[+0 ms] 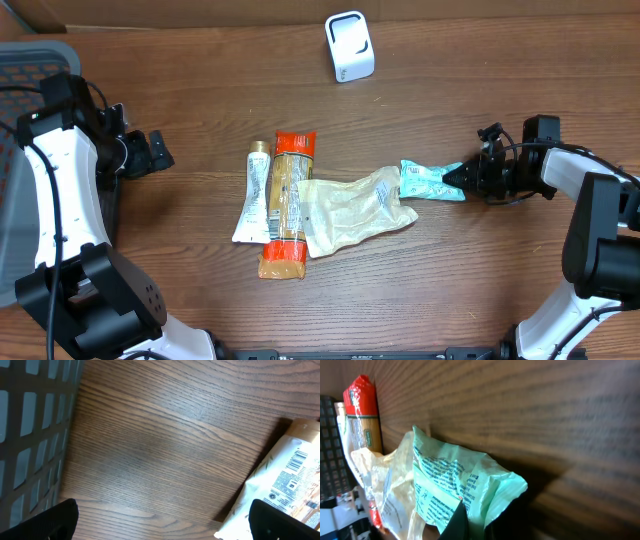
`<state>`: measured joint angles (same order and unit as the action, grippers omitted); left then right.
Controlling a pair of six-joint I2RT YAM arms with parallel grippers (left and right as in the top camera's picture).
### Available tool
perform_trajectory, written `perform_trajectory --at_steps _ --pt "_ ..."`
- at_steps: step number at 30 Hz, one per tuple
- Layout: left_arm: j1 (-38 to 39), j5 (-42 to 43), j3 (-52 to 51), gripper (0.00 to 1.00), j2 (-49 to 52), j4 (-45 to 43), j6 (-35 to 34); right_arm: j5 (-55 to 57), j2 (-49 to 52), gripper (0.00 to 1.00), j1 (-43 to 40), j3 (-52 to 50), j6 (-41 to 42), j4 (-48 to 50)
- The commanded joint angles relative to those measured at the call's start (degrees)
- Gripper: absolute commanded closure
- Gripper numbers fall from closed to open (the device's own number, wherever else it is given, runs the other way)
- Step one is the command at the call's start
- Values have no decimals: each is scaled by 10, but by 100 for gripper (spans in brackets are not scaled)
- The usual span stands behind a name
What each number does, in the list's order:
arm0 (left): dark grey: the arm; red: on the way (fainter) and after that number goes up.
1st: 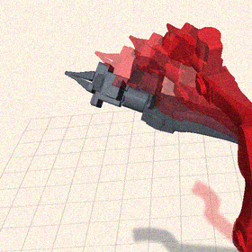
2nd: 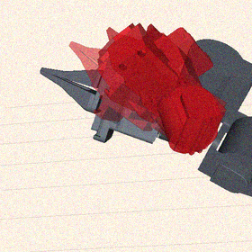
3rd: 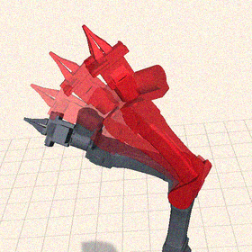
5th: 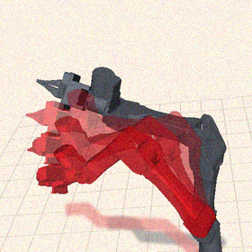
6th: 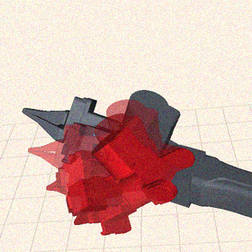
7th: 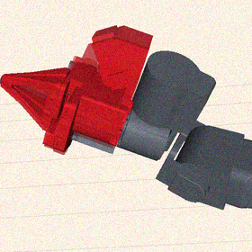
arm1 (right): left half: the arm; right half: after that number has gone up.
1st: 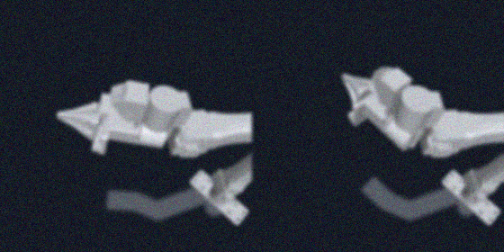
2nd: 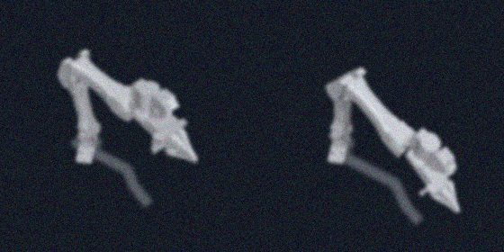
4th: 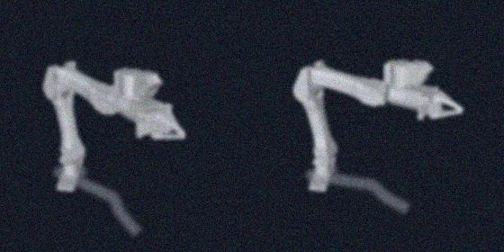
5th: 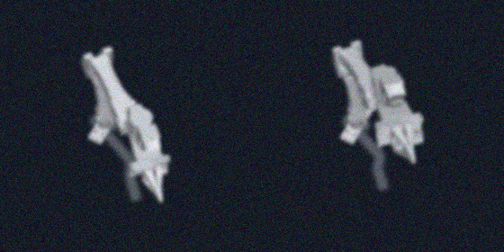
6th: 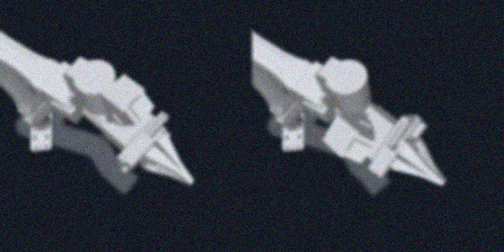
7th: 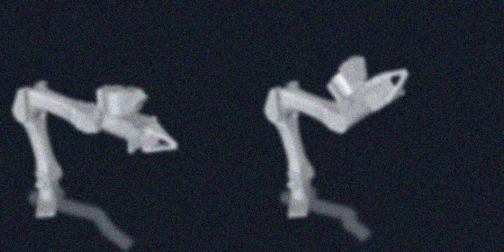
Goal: Scan the item barcode
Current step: 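Lift the wipes pack and hold it toward the scanner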
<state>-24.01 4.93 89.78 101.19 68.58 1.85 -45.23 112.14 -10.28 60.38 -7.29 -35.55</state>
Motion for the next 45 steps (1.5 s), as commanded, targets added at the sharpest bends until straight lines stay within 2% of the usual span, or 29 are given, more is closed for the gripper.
perform_trajectory --at_steps 1,9,17,25,34,36,37,39,42,45 --pt "-7 9 7 0 4 2 -10 -20 -26 96 -3 18 -2 -15" --pt "-7 9 7 1 4 2 -10 -20 -110 96 -3 55 -7 -94" --pt "-7 9 7 1 4 2 -10 -62 -235 96 -3 109 -80 -202" --pt "-7 9 7 0 4 2 -10 -104 -352 96 -3 112 -80 -233" --pt "-7 9 7 1 4 2 -10 -101 -367 96 0 112 -74 -239" --pt "-7 9 7 0 4 2 -10 -67 -367 96 11 113 -16 -212" --pt "-7 9 7 1 4 2 -10 -17 -367 96 27 116 41 -185" --pt "-7 9 7 0 4 2 -10 60 -365 97 64 133 100 -158" --pt "-7 9 7 1 4 1 -10 227 -340 97 150 203 156 -143" --pt "-7 9 7 0 4 2 -10 409 -290 97 232 288 165 -141"
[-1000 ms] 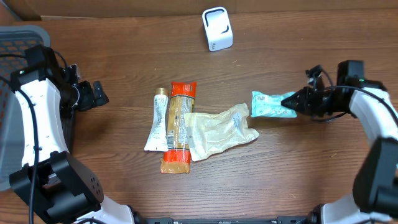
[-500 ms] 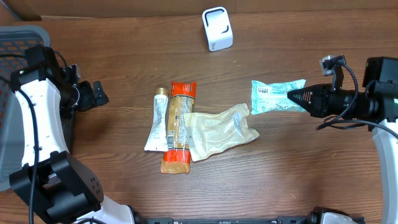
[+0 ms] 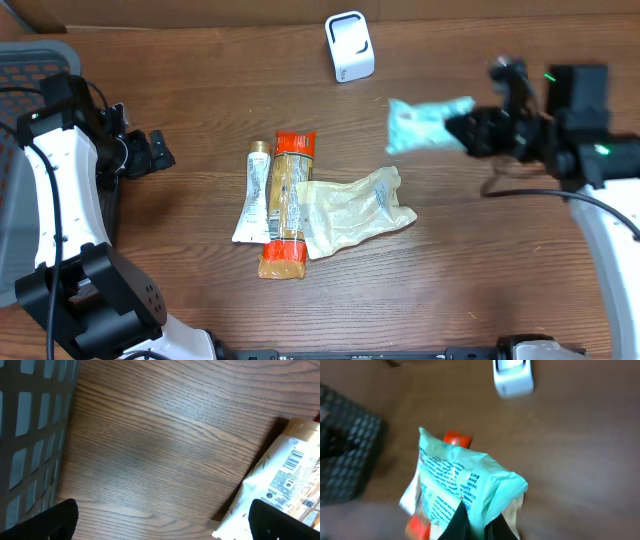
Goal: Scan the item barcode
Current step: 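Lift the wipes pack and hold it toward the scanner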
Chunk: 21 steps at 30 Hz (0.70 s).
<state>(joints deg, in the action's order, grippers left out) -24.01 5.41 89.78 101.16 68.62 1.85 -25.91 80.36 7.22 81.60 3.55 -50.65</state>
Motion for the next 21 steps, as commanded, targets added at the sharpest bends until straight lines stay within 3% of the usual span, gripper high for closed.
perform_trajectory --at_steps 1,5,9,13,17,21 --pt "-7 4 7 0 4 1 -10 311 55 97 91 110 54 21" --pt "-7 4 7 0 4 1 -10 544 139 96 173 142 -26 143" --pt "-7 4 7 0 4 1 -10 669 234 96 210 142 -202 308" --pt "-7 4 7 0 4 1 -10 683 315 96 215 142 -396 440" --pt "-7 4 7 1 4 1 -10 682 385 96 215 142 -517 568" --pt "-7 4 7 1 4 1 -10 617 431 96 215 142 -645 620"
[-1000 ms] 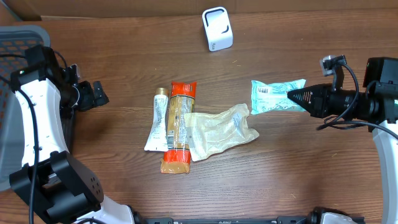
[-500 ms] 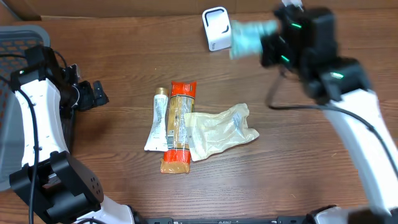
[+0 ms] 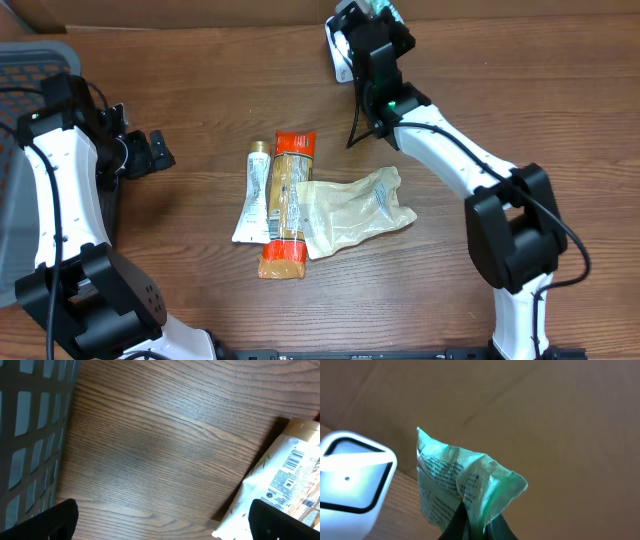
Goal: Scan the item barcode
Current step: 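Lift the wipes pack and hold it toward the scanner, then carry the wipes pack right and drop it on the table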
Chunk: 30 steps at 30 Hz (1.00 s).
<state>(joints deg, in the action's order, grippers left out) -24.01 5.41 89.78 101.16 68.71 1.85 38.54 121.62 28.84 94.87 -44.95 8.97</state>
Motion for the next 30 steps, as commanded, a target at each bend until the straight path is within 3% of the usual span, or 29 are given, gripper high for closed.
perform_trajectory --at_steps 1,9,14,25,30 --pt "-7 4 7 0 4 0 -10 -42 28 96 -1 9 -188 32" --pt "-7 4 7 0 4 0 -10 -74 95 96 -1 9 -235 188" --pt "-7 4 7 0 4 0 -10 -92 112 96 -2 9 -279 188" --pt "-7 4 7 0 4 0 -10 -91 112 96 -2 9 -279 190" --pt "-7 4 7 0 4 0 -10 -73 104 96 1 14 -208 193"
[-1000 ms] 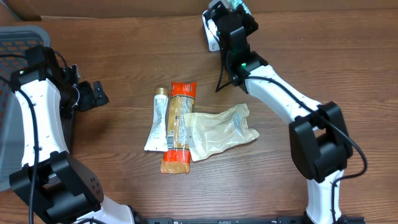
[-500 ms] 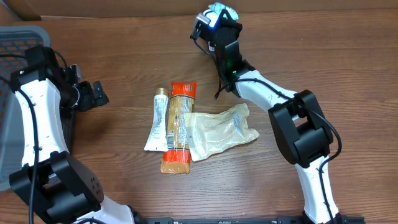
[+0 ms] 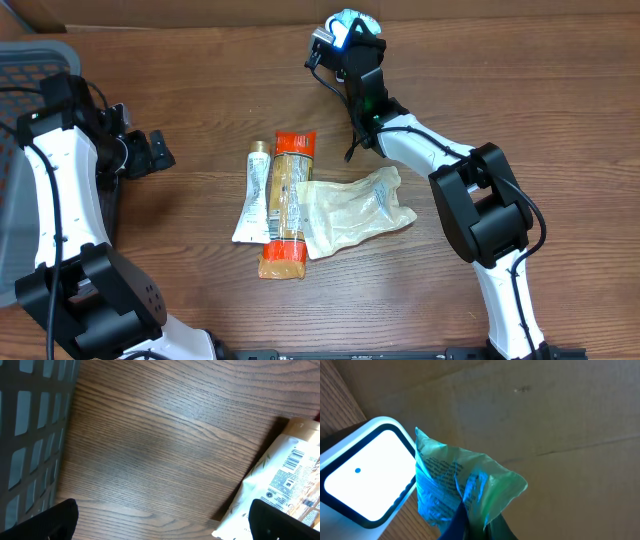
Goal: Scan the item barcode
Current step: 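Carry the wipes pack right and drop it on the table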
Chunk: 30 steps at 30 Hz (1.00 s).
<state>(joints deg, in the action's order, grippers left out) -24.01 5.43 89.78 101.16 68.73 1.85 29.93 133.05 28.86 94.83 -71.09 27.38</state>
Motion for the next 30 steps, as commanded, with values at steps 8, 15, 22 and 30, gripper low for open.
perform_trajectory --at_steps 8,15,22,30 --pt "-7 4 7 0 4 0 -10 -31 -158 96 2 15 268 -189" --pt "-7 4 7 0 4 0 -10 -289 -357 96 -62 15 583 -498" --pt "-7 4 7 1 4 0 -10 -533 -461 96 -252 15 746 -770" --pt "-7 4 7 0 4 0 -10 -530 -444 96 -451 -93 786 -922"
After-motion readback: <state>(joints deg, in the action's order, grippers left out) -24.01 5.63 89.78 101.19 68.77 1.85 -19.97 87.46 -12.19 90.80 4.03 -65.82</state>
